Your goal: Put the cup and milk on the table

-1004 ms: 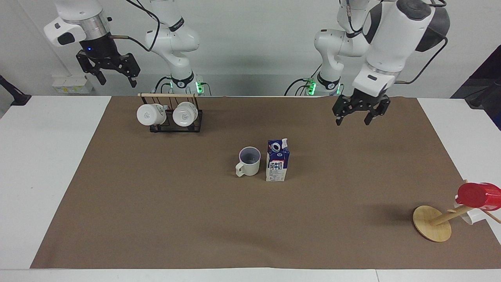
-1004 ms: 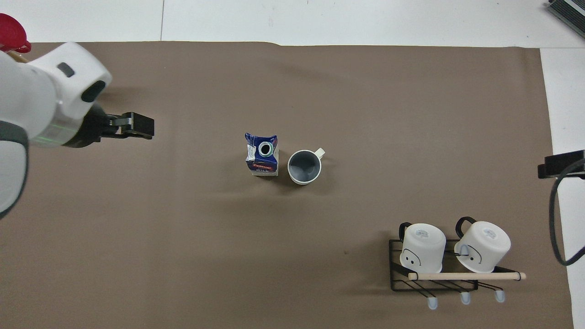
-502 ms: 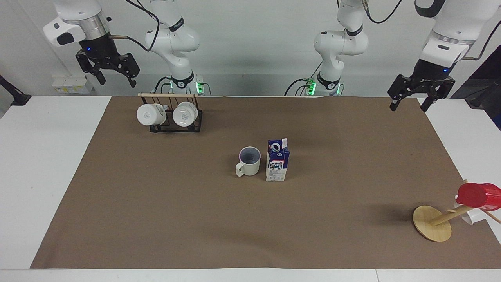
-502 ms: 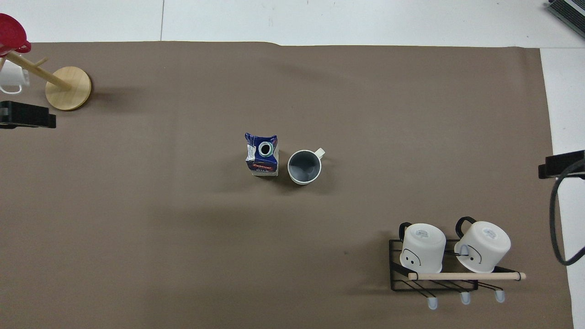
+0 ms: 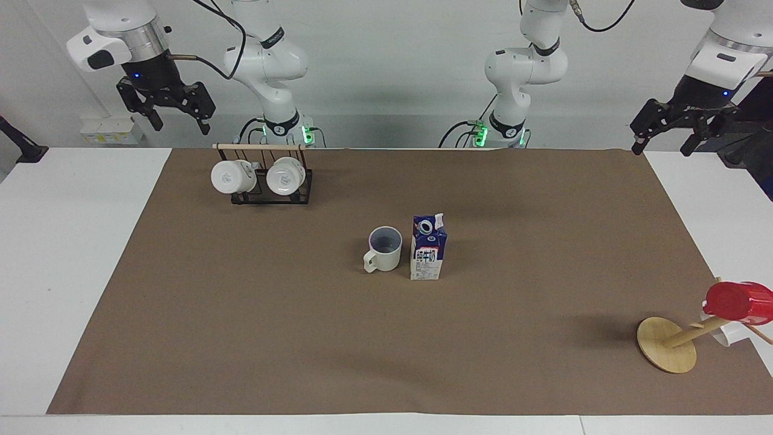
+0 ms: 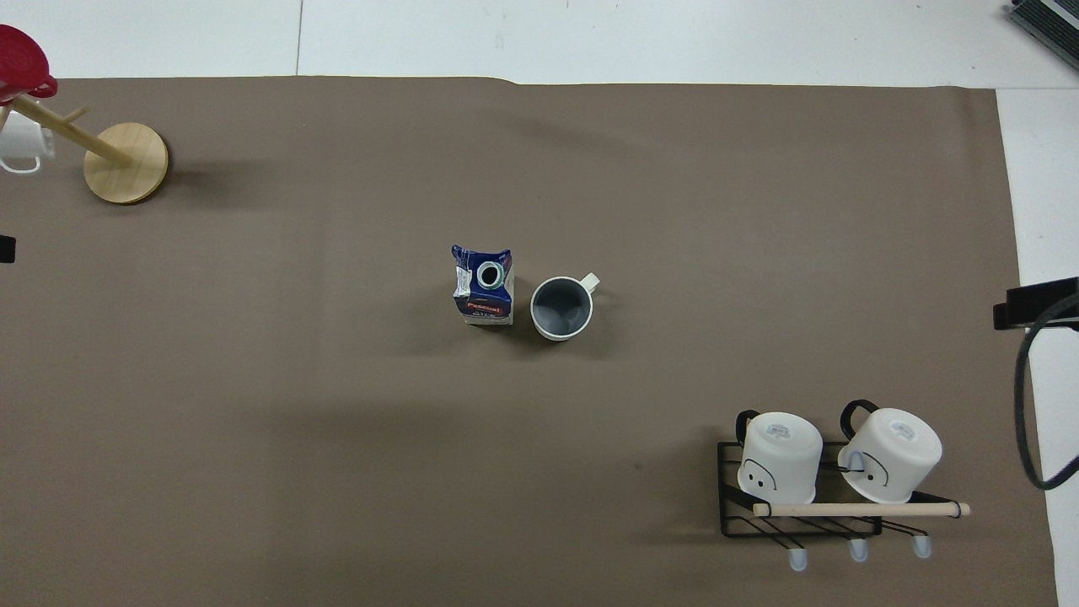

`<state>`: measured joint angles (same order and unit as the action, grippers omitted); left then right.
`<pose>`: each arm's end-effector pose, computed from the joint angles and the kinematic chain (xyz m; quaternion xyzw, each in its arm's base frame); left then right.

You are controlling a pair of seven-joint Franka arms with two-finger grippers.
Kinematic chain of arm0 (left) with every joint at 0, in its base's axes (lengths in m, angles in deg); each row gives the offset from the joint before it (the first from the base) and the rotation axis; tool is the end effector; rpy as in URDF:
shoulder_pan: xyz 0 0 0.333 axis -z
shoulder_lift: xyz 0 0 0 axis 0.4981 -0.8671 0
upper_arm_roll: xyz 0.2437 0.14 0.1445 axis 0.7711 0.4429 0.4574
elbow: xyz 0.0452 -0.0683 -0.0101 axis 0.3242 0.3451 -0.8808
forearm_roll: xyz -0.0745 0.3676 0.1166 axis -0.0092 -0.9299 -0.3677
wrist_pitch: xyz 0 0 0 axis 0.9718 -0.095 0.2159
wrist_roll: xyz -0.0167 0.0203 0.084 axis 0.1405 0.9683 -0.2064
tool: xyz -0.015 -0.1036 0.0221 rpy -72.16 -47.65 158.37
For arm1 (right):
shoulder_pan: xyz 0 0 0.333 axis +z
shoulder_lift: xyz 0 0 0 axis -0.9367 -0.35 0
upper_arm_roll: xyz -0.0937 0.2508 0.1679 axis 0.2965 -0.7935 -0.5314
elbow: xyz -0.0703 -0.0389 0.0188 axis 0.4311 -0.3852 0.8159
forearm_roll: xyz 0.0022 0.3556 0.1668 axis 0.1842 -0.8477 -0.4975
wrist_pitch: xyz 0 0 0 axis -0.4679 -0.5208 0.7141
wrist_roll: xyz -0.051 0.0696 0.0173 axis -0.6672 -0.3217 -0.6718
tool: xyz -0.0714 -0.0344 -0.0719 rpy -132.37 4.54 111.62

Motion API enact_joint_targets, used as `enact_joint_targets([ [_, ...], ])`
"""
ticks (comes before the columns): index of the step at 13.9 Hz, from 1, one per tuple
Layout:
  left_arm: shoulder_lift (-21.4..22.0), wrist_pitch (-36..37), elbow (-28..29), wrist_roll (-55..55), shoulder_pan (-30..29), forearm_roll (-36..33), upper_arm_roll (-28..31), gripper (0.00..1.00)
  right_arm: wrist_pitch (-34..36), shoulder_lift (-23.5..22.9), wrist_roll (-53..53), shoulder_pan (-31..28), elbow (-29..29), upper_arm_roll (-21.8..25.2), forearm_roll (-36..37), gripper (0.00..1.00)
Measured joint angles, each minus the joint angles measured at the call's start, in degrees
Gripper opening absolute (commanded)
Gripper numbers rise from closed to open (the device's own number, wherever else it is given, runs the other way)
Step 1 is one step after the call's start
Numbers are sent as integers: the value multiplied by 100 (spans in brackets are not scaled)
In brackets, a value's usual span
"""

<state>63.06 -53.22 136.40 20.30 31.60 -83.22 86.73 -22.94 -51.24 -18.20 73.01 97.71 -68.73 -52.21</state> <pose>0.5473 0.0252 0.6860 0.9978 -0.0445 0.0487 0.0086 0.5060 -0.0272 0.6742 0.9987 -0.0499 0.0028 0.0136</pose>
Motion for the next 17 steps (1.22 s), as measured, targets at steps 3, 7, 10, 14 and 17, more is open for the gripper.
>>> enact_joint_targets([
  [3,-173,184,-273,-1,1,0,-33,100,0,1,0,-1,0,1,0,100],
  [7,-169,269,-280,-2,2,1,-107,100,0,3,0,-1,0,2,0,100],
  [10,-169,299,-277,-2,2,0,-107,100,0,3,0,-1,0,2,0,100],
  [14,-156,316,-265,-2,2,0,-106,100,0,3,0,-2,0,3,0,100],
  [17,-136,336,-235,-2,2,0,-106,100,0,3,0,-2,0,4,0,100],
])
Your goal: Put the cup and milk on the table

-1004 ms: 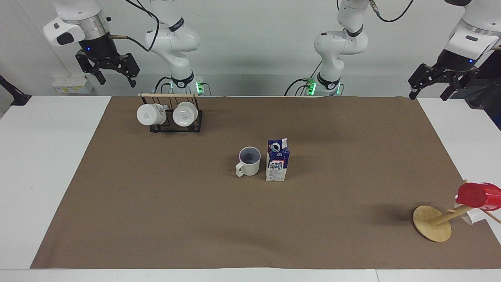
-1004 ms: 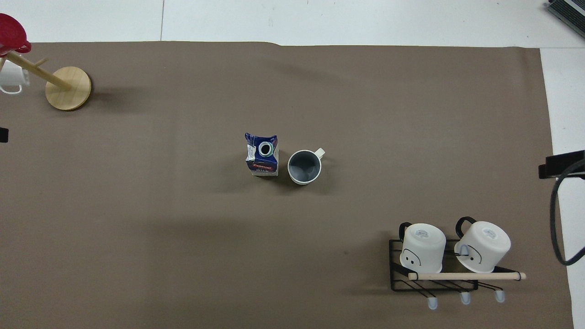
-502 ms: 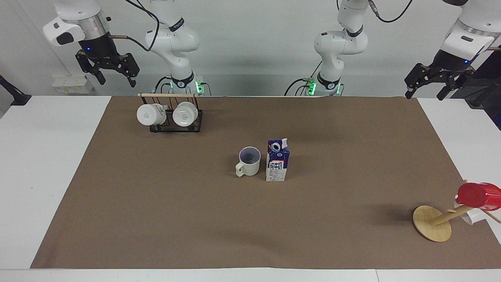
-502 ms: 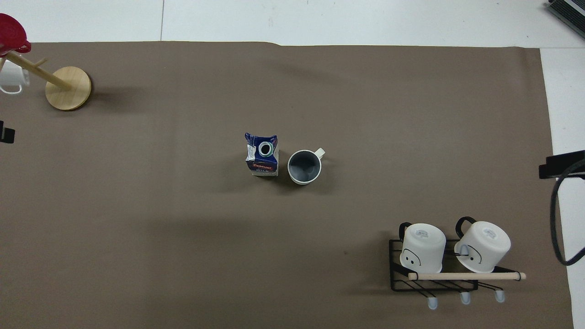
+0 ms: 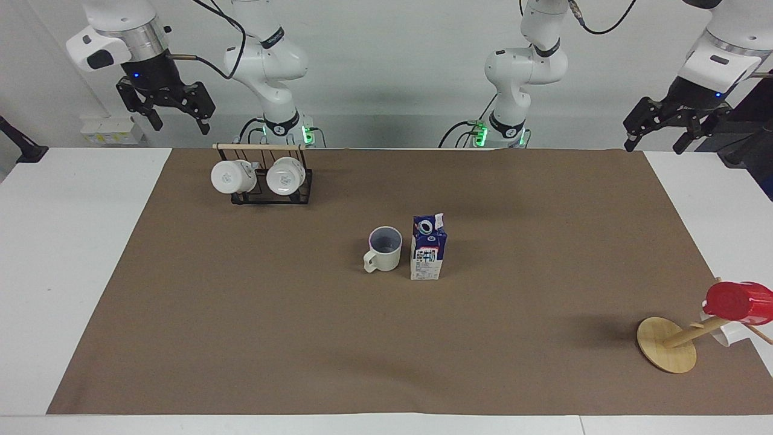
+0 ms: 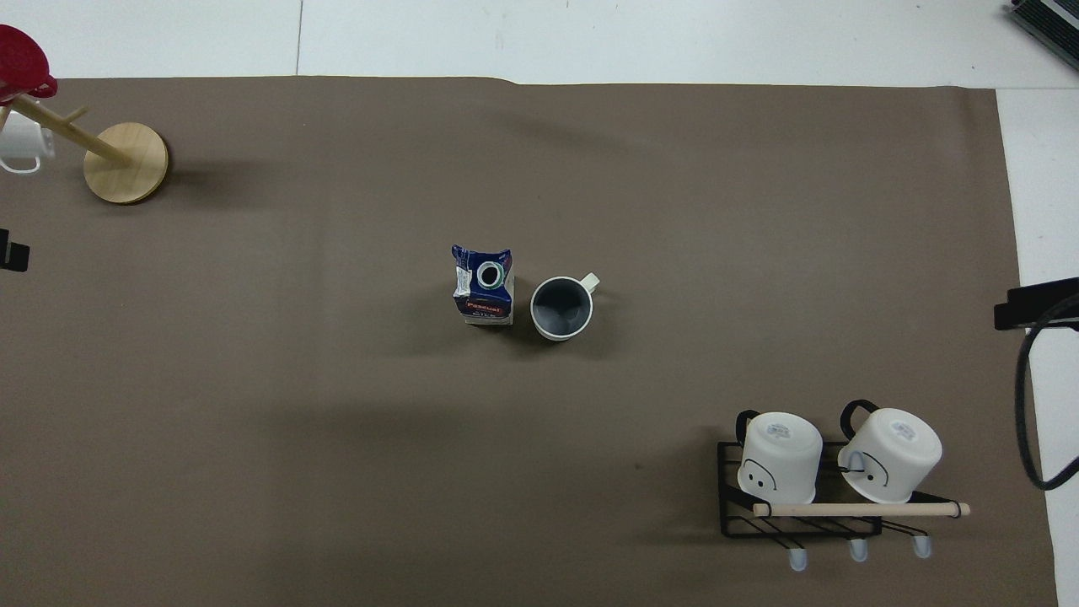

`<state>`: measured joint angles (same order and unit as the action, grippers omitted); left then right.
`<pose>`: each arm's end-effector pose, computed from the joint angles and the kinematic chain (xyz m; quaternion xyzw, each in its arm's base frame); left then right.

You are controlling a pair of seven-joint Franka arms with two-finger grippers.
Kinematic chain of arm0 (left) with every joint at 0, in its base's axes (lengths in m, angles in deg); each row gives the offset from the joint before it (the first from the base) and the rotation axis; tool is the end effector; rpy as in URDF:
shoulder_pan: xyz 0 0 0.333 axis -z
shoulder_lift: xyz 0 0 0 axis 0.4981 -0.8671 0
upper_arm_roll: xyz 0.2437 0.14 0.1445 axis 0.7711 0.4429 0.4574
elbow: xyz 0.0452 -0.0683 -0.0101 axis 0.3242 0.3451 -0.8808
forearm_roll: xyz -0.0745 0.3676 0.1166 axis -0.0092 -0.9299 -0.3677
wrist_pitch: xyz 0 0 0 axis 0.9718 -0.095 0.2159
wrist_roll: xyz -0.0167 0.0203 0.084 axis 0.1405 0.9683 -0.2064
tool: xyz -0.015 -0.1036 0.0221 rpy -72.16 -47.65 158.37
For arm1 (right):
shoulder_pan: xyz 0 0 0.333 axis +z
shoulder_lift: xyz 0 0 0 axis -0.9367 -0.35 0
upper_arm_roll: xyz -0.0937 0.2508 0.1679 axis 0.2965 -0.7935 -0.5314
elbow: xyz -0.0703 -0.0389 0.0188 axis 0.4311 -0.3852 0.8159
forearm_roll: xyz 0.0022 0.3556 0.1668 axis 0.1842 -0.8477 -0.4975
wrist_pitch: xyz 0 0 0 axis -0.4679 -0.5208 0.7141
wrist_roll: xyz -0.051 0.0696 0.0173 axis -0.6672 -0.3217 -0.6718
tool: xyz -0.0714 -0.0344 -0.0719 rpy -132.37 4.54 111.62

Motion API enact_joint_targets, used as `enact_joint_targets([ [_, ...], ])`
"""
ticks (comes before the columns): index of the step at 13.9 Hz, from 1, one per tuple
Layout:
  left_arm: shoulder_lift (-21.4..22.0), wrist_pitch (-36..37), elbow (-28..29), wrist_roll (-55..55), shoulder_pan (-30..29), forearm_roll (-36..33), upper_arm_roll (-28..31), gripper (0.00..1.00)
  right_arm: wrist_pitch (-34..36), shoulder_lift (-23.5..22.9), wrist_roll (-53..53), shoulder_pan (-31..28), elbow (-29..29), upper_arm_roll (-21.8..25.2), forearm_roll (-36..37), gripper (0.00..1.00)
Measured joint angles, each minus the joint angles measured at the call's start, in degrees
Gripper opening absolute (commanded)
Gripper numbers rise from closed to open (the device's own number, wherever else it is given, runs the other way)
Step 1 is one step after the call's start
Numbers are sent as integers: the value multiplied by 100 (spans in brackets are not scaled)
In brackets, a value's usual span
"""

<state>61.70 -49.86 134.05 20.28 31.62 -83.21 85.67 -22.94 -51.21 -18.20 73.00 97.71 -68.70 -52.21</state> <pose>0.5486 0.0142 0.6864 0.9981 -0.0547 0.0280 0.0101 0.5058 -0.0276 0.6745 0.9986 -0.0502 0.0031 0.0135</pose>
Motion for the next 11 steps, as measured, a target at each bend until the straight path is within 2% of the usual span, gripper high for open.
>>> enact_joint_targets([
  [11,106,42,161,0,0,0,-6,100,0,2,0,0,0,0,0,100],
])
